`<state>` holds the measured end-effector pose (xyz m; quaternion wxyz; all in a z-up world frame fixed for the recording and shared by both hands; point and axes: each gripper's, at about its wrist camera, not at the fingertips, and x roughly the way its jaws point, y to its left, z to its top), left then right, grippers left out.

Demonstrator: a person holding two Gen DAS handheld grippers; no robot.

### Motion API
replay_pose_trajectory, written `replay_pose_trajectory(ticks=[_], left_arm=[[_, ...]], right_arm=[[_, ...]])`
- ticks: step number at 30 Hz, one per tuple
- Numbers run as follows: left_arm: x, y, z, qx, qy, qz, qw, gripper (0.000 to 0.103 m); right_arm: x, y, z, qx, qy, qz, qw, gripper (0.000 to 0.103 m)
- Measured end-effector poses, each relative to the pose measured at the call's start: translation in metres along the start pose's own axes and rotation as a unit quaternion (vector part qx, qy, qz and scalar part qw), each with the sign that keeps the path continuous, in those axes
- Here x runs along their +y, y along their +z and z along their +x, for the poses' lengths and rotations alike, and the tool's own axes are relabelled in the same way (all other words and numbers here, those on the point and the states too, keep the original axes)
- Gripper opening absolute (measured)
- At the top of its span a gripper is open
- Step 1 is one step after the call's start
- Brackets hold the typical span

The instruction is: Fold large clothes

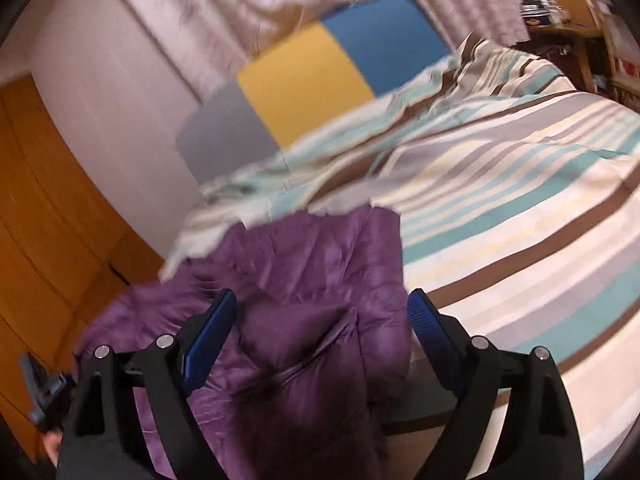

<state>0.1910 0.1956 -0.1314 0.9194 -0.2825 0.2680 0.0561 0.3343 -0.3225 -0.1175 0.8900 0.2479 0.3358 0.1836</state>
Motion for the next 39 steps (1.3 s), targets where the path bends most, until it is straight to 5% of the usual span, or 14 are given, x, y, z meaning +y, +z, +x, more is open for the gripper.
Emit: replay_pose_trajectory(ticks=[1, 2, 4, 10, 12, 17, 20, 29, 39], left_arm=[[0.001, -0.004, -0.013, -0.033, 0.018, 0.005, 0.9993, 0.1], [0.003, -0.009, -0.025, -0.067, 0.03, 0.013, 0.9972, 0.1], [0.008, -0.015, -0.03, -0.076, 0.035, 0.019, 0.9964, 0.1], [0.017, -0.033, 0.019, 0.065, 0.064, 0.036, 0.9951, 0.1], [0.014, -0.037, 0.035, 0.092, 0.083, 0.047, 0.9912, 0.1], [-0.001, -0.042, 0.031, 0.113, 0.057, 0.068, 0.9897, 0.06], [-0.003, -0.048, 0.023, 0.121, 0.043, 0.076, 0.9888, 0.045], [-0.01, -0.087, -0.016, 0.143, -0.012, 0.093, 0.9853, 0.042], [-0.032, -0.129, -0.063, 0.149, -0.033, 0.134, 0.9791, 0.042]], right_arm=[[-0.005, -0.002, -0.004, 0.001, -0.001, 0.007, 1.0, 0.091], [-0.008, -0.005, -0.006, 0.005, -0.004, 0.011, 1.0, 0.094], [-0.017, -0.015, -0.004, 0.031, -0.002, 0.022, 0.999, 0.095], [-0.017, -0.033, 0.023, 0.089, -0.012, 0.026, 0.996, 0.094], [-0.009, -0.035, 0.032, 0.104, 0.003, 0.026, 0.994, 0.074], [0.004, -0.047, 0.042, 0.134, 0.01, 0.022, 0.991, 0.039], [0.002, -0.052, 0.032, 0.14, 0.034, 0.031, 0.989, 0.028], [-0.017, -0.074, -0.025, 0.154, 0.054, 0.045, 0.986, 0.028], [-0.026, -0.096, -0.099, 0.16, 0.038, -0.003, 0.986, 0.028]])
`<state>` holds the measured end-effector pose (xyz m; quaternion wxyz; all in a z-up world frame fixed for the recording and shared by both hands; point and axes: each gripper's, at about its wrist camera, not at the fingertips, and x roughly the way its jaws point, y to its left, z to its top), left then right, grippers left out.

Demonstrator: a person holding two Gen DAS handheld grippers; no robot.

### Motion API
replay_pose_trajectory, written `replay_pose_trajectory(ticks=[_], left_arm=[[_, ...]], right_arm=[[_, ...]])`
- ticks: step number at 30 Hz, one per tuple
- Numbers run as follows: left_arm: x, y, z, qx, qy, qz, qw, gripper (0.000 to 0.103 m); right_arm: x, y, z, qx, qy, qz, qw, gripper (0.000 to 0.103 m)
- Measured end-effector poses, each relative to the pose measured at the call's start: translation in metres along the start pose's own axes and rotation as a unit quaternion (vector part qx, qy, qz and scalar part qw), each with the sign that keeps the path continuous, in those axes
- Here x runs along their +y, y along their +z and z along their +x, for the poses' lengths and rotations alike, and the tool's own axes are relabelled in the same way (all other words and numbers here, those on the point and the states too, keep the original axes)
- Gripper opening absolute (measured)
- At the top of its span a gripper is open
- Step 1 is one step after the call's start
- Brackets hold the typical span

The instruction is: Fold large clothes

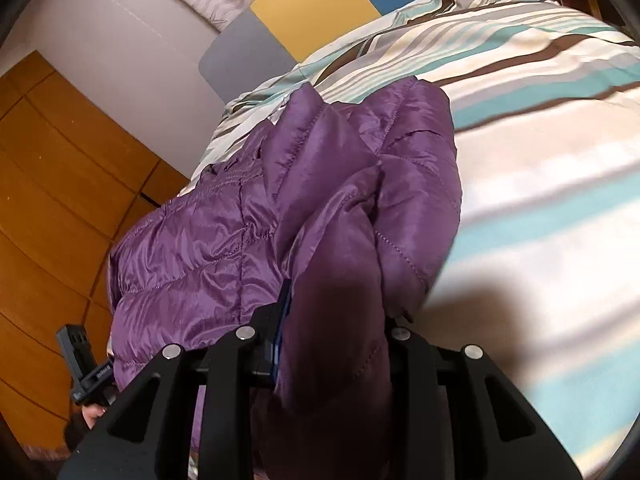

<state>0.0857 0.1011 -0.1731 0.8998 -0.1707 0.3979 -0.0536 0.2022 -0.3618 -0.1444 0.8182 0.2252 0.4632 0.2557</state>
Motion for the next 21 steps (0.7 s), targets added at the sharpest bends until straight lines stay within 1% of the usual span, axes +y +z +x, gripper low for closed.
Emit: replay_pose_trajectory(ticks=[1, 2, 3, 4, 5, 6, 8, 9, 11, 12, 13, 15, 16, 17, 18, 20, 21], left_arm=[[-0.003, 0.0, -0.002, -0.002, 0.003, 0.005, 1.0, 0.046], [-0.003, -0.003, -0.007, -0.005, 0.013, 0.012, 0.9998, 0.058], [-0.006, -0.004, -0.012, -0.011, 0.033, 0.02, 0.9992, 0.066], [-0.006, -0.002, -0.016, -0.018, 0.046, 0.025, 0.9985, 0.077], [-0.007, -0.001, -0.024, -0.034, 0.056, 0.035, 0.9973, 0.081], [-0.008, 0.001, -0.029, -0.044, 0.063, 0.045, 0.9961, 0.083], [-0.013, 0.006, -0.035, -0.06, 0.086, 0.083, 0.991, 0.089], [-0.018, 0.013, -0.036, -0.065, 0.102, 0.117, 0.9857, 0.089], [-0.023, 0.024, -0.031, -0.065, 0.12, 0.148, 0.9796, 0.089], [-0.025, 0.031, -0.028, -0.066, 0.129, 0.158, 0.9766, 0.089], [-0.026, 0.04, -0.025, -0.069, 0.127, 0.162, 0.9761, 0.089], [-0.024, 0.053, -0.02, -0.069, 0.109, 0.154, 0.9797, 0.089], [-0.024, 0.057, -0.017, -0.067, 0.099, 0.151, 0.9813, 0.089], [-0.024, 0.063, -0.01, -0.064, 0.093, 0.151, 0.9821, 0.089], [-0.026, 0.065, -0.007, -0.06, 0.096, 0.151, 0.982, 0.089], [-0.025, 0.07, 0.004, -0.05, 0.096, 0.148, 0.983, 0.089], [-0.025, 0.07, 0.004, -0.048, 0.093, 0.142, 0.9843, 0.089]], right_arm=[[0.002, 0.0, -0.002, -0.001, -0.004, -0.002, 1.0, 0.034], [0.003, 0.001, -0.005, -0.004, -0.011, -0.004, 1.0, 0.045], [0.004, 0.002, -0.01, -0.01, -0.025, -0.007, 1.0, 0.052], [0.006, 0.004, -0.013, -0.017, -0.036, -0.012, 0.999, 0.056], [0.007, 0.003, -0.02, -0.025, -0.041, -0.02, 0.999, 0.056], [0.011, 0.007, -0.024, -0.033, -0.049, -0.033, 0.998, 0.056], [0.023, 0.016, -0.022, -0.036, -0.067, -0.058, 0.995, 0.058], [0.031, 0.022, -0.018, -0.038, -0.08, -0.079, 0.993, 0.059], [0.047, 0.027, -0.01, -0.037, -0.107, -0.112, 0.987, 0.063], [0.055, 0.031, -0.006, -0.029, -0.127, -0.127, 0.983, 0.063], [0.059, 0.03, -0.006, -0.023, -0.135, -0.134, 0.981, 0.067], [0.064, 0.031, -0.002, -0.006, -0.144, -0.138, 0.98, 0.069], [0.062, 0.028, -0.002, 0.008, -0.152, -0.132, 0.979, 0.069], [0.051, 0.019, -0.005, 0.03, -0.157, -0.121, 0.98, 0.069], [0.043, 0.017, -0.006, 0.044, -0.159, -0.099, 0.981, 0.071], [0.025, 0.011, -0.022, 0.041, -0.158, -0.065, 0.984, 0.072], [0.019, 0.011, -0.03, 0.028, -0.149, -0.045, 0.987, 0.072]])
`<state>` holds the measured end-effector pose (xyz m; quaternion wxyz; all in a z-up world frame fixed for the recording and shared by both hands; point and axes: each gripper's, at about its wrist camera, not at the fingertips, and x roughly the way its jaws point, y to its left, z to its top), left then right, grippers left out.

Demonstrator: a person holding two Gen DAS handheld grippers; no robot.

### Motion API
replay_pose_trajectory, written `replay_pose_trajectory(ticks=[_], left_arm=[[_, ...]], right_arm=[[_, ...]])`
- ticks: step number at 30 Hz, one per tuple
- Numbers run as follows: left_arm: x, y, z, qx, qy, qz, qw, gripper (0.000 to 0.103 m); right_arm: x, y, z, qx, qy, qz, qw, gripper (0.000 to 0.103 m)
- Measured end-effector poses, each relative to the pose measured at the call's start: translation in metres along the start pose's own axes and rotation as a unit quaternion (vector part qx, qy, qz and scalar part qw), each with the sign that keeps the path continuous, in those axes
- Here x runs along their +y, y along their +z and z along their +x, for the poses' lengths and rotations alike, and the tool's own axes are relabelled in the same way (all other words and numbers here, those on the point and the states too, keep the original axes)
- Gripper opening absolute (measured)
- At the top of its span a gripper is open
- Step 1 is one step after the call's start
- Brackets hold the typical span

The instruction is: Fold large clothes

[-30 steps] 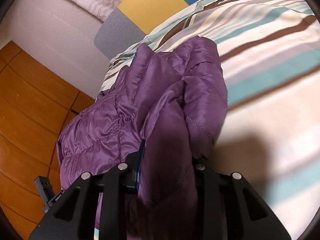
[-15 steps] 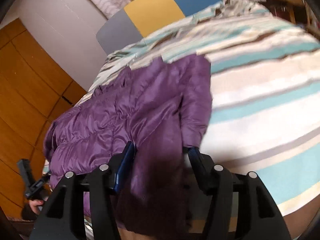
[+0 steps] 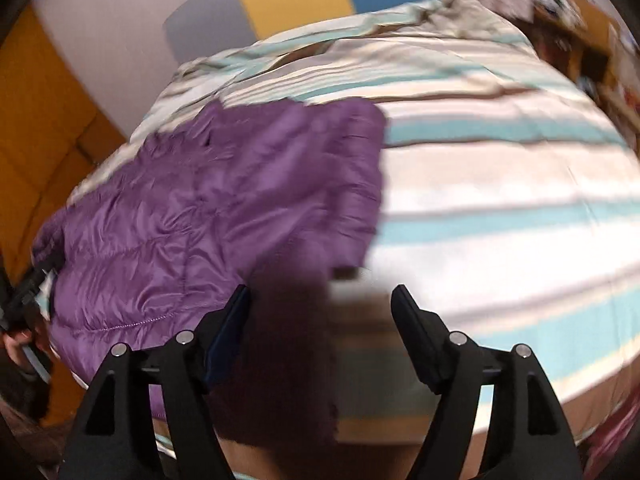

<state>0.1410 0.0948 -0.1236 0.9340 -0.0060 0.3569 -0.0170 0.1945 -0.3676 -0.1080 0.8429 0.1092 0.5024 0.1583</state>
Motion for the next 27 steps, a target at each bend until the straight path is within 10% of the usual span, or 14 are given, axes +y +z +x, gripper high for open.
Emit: replay_pose_trajectory(ticks=[5, 9, 14, 27], left_arm=[[-0.003, -0.003, 0.007, 0.007, -0.03, -0.019, 0.9994, 0.089], [-0.007, -0.003, 0.009, 0.015, -0.035, -0.031, 0.9988, 0.06], [-0.01, -0.003, -0.004, 0.004, -0.028, -0.029, 0.9992, 0.023], [0.016, 0.061, -0.038, -0.072, -0.011, -0.15, 0.986, 0.018]], right_arm=[[0.006, 0.017, -0.02, -0.09, 0.02, -0.011, 0.996, 0.072], [0.04, 0.039, 0.009, -0.089, 0.017, -0.071, 0.993, 0.072], [0.065, 0.043, 0.058, -0.043, -0.026, -0.125, 0.991, 0.024], [0.103, 0.099, 0.006, -0.187, -0.008, -0.132, 0.973, 0.011]])
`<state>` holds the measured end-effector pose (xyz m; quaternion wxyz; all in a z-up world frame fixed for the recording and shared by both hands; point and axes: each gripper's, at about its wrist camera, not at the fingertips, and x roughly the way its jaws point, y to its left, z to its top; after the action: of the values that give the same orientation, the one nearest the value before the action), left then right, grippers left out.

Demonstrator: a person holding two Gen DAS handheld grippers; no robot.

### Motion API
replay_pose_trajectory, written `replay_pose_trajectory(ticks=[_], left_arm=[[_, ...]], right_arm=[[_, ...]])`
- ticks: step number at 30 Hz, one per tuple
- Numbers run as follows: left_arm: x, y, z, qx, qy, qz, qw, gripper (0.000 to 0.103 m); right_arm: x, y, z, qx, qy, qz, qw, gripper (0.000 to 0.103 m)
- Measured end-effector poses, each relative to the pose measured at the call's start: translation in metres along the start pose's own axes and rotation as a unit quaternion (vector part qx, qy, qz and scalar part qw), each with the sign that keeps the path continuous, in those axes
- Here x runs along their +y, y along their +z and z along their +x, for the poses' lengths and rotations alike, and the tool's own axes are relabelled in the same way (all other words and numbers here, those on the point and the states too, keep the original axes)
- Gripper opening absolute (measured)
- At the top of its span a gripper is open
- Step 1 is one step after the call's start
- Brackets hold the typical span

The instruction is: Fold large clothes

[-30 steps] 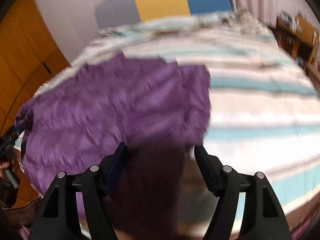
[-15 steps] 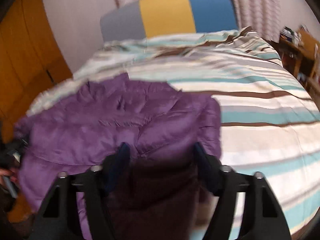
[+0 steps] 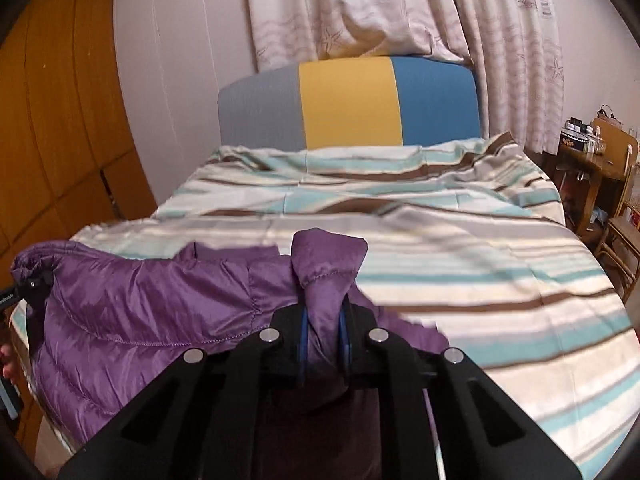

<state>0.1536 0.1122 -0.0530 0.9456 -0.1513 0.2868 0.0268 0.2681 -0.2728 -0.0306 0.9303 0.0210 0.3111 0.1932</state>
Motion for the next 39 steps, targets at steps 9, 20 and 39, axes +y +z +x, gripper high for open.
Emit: replay_pose_trajectory(ticks=[9, 20, 39], left_arm=[[0.002, 0.021, 0.051, -0.015, 0.055, -0.043, 0.9974, 0.018], [0.012, -0.001, 0.119, 0.009, 0.113, -0.019, 0.9934, 0.018], [0.034, -0.017, 0.156, 0.078, 0.093, -0.067, 0.9903, 0.055]], right_arm=[[-0.009, 0.023, 0.058, 0.003, -0.006, 0.028, 1.0, 0.011], [-0.019, -0.015, 0.14, 0.044, -0.065, 0.037, 0.996, 0.018], [-0.016, -0.035, 0.188, 0.123, -0.115, 0.002, 0.986, 0.032]])
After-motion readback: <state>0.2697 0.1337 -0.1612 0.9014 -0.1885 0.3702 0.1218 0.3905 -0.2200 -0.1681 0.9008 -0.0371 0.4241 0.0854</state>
